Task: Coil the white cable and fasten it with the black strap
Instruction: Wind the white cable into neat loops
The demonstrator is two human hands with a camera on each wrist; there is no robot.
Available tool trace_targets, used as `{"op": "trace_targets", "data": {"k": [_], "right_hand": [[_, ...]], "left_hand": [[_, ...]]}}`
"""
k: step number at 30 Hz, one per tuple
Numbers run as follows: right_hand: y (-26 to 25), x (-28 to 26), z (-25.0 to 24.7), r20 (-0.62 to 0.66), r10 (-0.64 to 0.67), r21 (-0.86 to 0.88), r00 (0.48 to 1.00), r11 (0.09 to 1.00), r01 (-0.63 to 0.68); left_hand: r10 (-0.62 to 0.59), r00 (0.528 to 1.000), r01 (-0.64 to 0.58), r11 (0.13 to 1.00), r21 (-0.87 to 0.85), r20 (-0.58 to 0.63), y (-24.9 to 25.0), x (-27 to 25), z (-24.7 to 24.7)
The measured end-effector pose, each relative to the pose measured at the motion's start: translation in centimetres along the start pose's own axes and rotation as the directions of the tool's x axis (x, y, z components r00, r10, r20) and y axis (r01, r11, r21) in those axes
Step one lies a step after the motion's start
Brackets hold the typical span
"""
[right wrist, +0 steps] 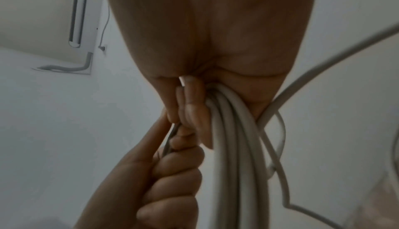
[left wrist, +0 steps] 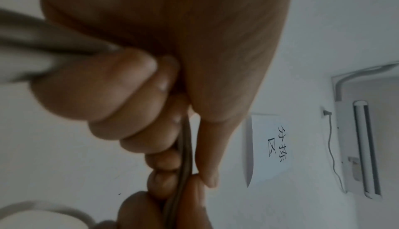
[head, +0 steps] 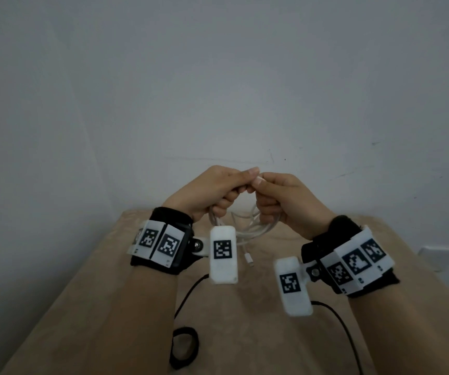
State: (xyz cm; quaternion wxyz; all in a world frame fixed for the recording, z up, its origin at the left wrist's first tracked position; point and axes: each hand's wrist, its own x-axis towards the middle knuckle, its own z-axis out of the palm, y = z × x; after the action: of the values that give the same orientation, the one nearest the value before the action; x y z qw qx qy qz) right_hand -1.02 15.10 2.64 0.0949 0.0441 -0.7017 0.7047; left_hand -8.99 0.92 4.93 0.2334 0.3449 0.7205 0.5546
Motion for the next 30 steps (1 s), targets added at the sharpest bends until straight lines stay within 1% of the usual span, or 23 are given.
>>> {"op": "trace_targets", "data": {"k": [3,6,8,9,11,13,14,15,18,19,21,24,26,28,29,30], "right_hand": [[0.1,0.1,0.1,-0.040,-0.057,-0.038,0.998,0.998,0.056],[0.1,0.2,-0.3,-0.055,-0.065,-0.088,0.996,0.994,0.060],[0.2,0.3,-0.9,-0.089,-0.068,-0.189,0.994,0.981,0.050],[0.3,0.3,-1.2,-0.120,-0.079,-0.256,0.990,0.966,0.046],[0.8,0.4,-1.8,-0.172,-0.147,-0.386,0.974,0.920,0.071],[1.2,0.4,-2.7,-0.188,-0.216,-0.524,0.958,0.847,0.088],[1.5,0.4,-3.1,-0.206,-0.233,-0.562,0.950,0.823,0.081],[1.6,0.4,-3.5,-0.245,-0.240,-0.565,0.939,0.823,0.063],[1.9,0.1,-4.8,-0.413,-0.261,-0.565,0.872,0.825,-0.020],[2.0,0.0,-5.2,-0.461,-0.259,-0.576,0.849,0.815,-0.064],[2.3,-0.1,-6.0,-0.531,-0.223,-0.597,0.818,0.783,-0.174],[3.0,-0.2,-7.2,-0.607,-0.152,-0.618,0.780,0.707,-0.343],[3.5,-0.4,-8.4,-0.659,-0.113,-0.613,0.743,0.653,-0.444],[3.8,-0.9,-9.6,-0.707,-0.045,-0.579,0.706,0.610,-0.541],[3.8,-1.2,-10.0,-0.713,0.003,-0.565,0.701,0.590,-0.577],[3.8,-1.4,-10.2,-0.705,0.053,-0.564,0.707,0.562,-0.605]], "left_hand": [[0.071,0.996,-0.074,0.996,-0.053,-0.051,-0.1,0.2,0.0],[0.082,0.986,-0.105,0.982,-0.157,-0.144,-0.3,0.3,-0.6],[0.077,0.974,-0.125,0.967,-0.224,-0.211,-0.4,0.3,-1.2],[0.075,0.968,-0.138,0.957,-0.256,-0.241,-0.5,0.3,-1.6],[0.071,0.952,-0.169,0.932,-0.319,-0.297,-0.6,0.2,-2.4],[0.059,0.938,-0.198,0.901,-0.387,-0.341,-0.8,0.0,-3.3],[0.052,0.933,-0.208,0.885,-0.417,-0.356,-0.9,-0.2,-3.8],[0.043,0.928,-0.214,0.873,-0.438,-0.370,-1.0,-0.3,-4.2],[0.019,0.913,-0.222,0.861,-0.457,-0.408,-1.3,-0.9,-5.4],[0.018,0.911,-0.224,0.861,-0.457,-0.413,-1.4,-1.0,-5.6],[0.022,0.909,-0.229,0.862,-0.452,-0.417,-1.4,-1.1,-5.8],[0.022,0.896,-0.251,0.849,-0.465,-0.442,-1.4,-1.4,-6.1],[0.011,0.879,-0.289,0.807,-0.514,-0.477,-1.4,-2.0,-7.0],[0.010,0.865,-0.325,0.774,-0.543,-0.502,-1.3,-2.7,-8.0],[0.014,0.864,-0.329,0.773,-0.543,-0.503,-1.3,-3.0,-8.3],[0.019,0.868,-0.325,0.778,-0.538,-0.497,-1.2,-3.1,-8.5]]}}
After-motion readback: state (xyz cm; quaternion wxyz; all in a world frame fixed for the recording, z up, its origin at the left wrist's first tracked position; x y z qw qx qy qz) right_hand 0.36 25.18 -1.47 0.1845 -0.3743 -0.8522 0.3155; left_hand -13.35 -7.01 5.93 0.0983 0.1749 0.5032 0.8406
